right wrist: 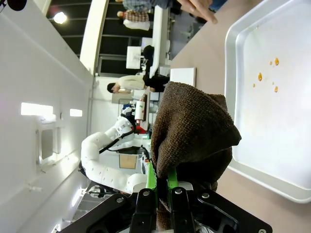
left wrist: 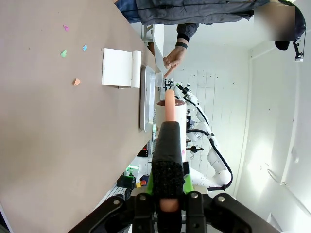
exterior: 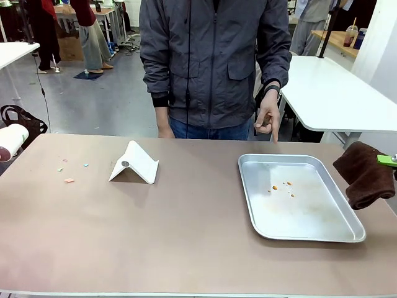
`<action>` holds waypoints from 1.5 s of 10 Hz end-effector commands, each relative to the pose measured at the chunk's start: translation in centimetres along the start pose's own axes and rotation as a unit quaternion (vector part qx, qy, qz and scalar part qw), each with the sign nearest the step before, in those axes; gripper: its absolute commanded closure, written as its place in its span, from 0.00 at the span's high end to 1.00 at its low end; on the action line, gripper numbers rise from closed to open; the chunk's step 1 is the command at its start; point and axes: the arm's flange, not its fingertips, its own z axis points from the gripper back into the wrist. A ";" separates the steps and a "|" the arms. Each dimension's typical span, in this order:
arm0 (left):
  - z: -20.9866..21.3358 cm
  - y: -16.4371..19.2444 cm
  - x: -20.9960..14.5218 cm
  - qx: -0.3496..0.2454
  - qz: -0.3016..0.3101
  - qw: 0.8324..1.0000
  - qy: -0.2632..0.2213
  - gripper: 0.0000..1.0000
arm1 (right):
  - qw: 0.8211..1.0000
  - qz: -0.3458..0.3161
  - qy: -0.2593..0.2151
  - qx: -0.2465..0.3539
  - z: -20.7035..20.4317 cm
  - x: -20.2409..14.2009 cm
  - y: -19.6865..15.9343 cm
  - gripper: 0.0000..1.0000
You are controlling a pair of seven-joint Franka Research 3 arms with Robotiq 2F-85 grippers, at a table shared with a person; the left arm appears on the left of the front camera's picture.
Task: Clean the surface of the table.
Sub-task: If a person points to the right, clean the right side of the table with your right hand, and if they point to the left, clean the left side with your left hand.
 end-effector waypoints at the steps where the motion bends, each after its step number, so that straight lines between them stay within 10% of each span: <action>1: 0.0 -0.2 -0.3 -0.005 -0.009 1.000 0.007 0.19 | 0.998 0.034 0.011 -0.055 -1.6 0.7 0.5 0.09; 4: 0.0 -0.2 -0.3 -0.005 -0.009 1.000 0.007 0.19 | 0.964 0.104 0.070 -0.235 -6.9 3.3 2.5 0.09; 6: 0.0 -0.2 -0.3 -0.005 -0.009 1.000 0.007 0.19 | 0.905 0.183 0.094 -0.373 -10.5 4.6 3.4 0.09; 15: 0.0 -0.2 -0.3 -0.005 -0.009 1.000 0.007 0.19 | 0.788 0.268 0.060 -0.551 -19.4 7.7 0.2 0.09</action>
